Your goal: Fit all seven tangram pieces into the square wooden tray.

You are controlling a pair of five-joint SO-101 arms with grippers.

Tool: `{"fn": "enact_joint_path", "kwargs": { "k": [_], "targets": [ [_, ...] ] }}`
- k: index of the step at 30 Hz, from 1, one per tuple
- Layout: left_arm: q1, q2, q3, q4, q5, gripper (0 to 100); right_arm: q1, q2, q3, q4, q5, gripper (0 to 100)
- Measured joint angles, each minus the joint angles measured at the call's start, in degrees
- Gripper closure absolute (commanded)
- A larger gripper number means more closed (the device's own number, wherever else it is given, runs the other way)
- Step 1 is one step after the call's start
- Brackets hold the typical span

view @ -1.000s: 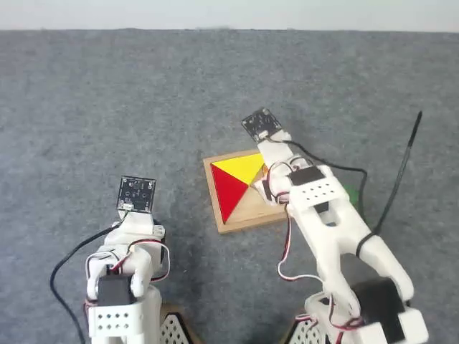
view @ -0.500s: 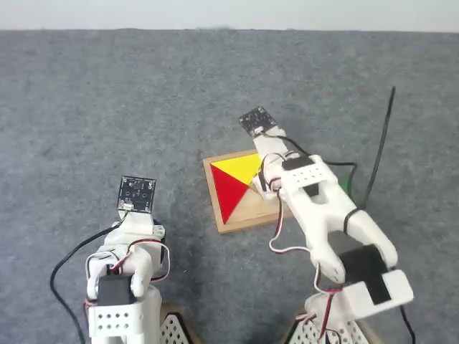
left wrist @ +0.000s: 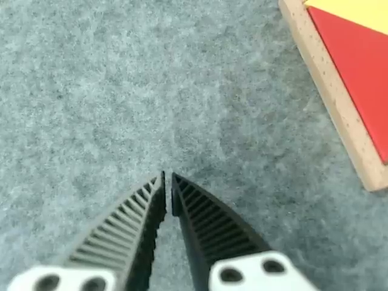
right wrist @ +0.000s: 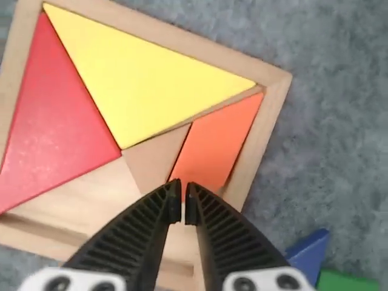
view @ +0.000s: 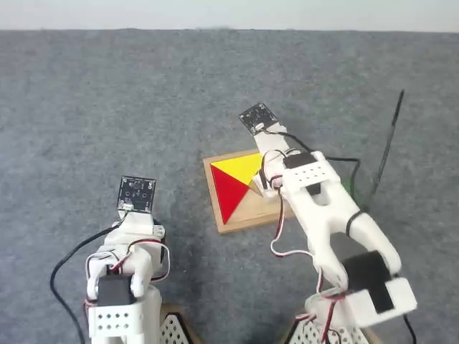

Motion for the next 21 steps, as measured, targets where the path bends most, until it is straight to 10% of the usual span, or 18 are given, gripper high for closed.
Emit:
{"fn": "enact_joint_path", "kwargs": {
  "k": [21],
  "targets": [
    [0.0, 0.0, 0.0, 0.0, 0.0, 98, -7.3, -0.9, 8.3, -1.8, 0.0, 96.1]
  ]
}}
